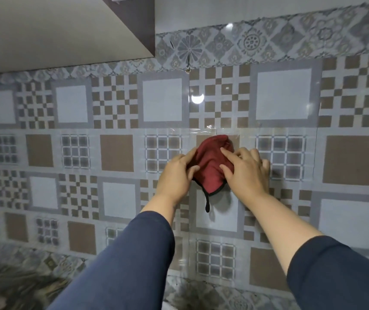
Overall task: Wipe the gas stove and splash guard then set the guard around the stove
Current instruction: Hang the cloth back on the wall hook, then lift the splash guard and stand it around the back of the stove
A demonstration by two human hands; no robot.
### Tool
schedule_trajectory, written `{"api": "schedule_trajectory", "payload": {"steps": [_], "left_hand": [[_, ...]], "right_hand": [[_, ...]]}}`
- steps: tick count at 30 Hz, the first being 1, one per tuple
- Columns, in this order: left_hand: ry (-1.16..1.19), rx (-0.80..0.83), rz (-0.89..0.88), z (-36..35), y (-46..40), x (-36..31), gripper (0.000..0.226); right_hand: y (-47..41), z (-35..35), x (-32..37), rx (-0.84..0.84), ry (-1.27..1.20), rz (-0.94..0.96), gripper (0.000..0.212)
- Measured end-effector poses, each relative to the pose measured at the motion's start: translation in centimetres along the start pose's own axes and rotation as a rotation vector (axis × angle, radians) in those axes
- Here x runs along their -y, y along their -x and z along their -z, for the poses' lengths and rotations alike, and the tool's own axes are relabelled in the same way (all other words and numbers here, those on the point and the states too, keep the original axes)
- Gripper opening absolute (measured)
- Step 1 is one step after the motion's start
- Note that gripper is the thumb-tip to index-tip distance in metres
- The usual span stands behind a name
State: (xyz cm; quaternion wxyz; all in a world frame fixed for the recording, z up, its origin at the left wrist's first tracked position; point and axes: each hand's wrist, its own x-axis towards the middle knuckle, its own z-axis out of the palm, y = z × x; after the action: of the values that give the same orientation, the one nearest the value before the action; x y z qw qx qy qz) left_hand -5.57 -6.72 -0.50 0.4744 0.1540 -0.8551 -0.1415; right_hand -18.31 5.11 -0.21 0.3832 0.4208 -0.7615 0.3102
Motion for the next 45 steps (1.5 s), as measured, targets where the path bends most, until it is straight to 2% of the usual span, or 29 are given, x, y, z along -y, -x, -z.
{"api": "schedule_trajectory", "payload": {"steps": [3,6,15,18,22,27,31,34,36,42,45], "left_hand": [[-0.031,0.039,0.078,1.7,2.0,-1.3,0.054],[-0.1,0.106,0.128,4.0,5.6,-2.1,0.044],[-0.188,0.486,0.503,12.3,24.9,-1.1,0.032],[-0.212,0.539,0.66,14.8,32.5,0.3,0.031],[-0.253,0.581,0.822,18.0,41.4,1.8,0.034],[-0.306,0.56,1.027,21.6,50.8,4.6,0.032],[-0.383,0.526,1.082,22.6,54.8,6.6,0.032],[-0.404,0.501,1.106,22.2,55.8,7.5,0.032],[-0.396,0.482,1.125,21.8,56.0,7.5,0.032],[-0.353,0.476,1.138,22.1,56.1,8.1,0.03],[-0.331,0.487,1.138,22.1,55.6,8.0,0.029]], "right_hand": [[1.8,2.1,1.0,0.03,-0.023,0.014,0.047],[4.9,4.0,3.1,0.152,-0.049,0.038,0.049],[20.1,4.7,13.3,0.95,-0.2,0.111,0.037],[26.2,3.8,17.5,1.123,-0.291,0.171,0.033],[33.2,2.7,22.6,1.273,-0.363,0.317,0.027],[38.6,0.5,27.1,1.388,-0.442,0.407,0.023],[40.3,-1.6,29.8,1.42,-0.455,0.482,0.024],[40.8,-3.8,31.5,1.407,-0.477,0.545,0.018],[40.4,-4.9,32.2,1.46,-0.459,0.554,0.018],[38.7,-6.7,33.4,1.52,-0.227,0.798,0.027],[38.9,-7.4,33.3,1.599,-0.321,0.757,0.023]]}}
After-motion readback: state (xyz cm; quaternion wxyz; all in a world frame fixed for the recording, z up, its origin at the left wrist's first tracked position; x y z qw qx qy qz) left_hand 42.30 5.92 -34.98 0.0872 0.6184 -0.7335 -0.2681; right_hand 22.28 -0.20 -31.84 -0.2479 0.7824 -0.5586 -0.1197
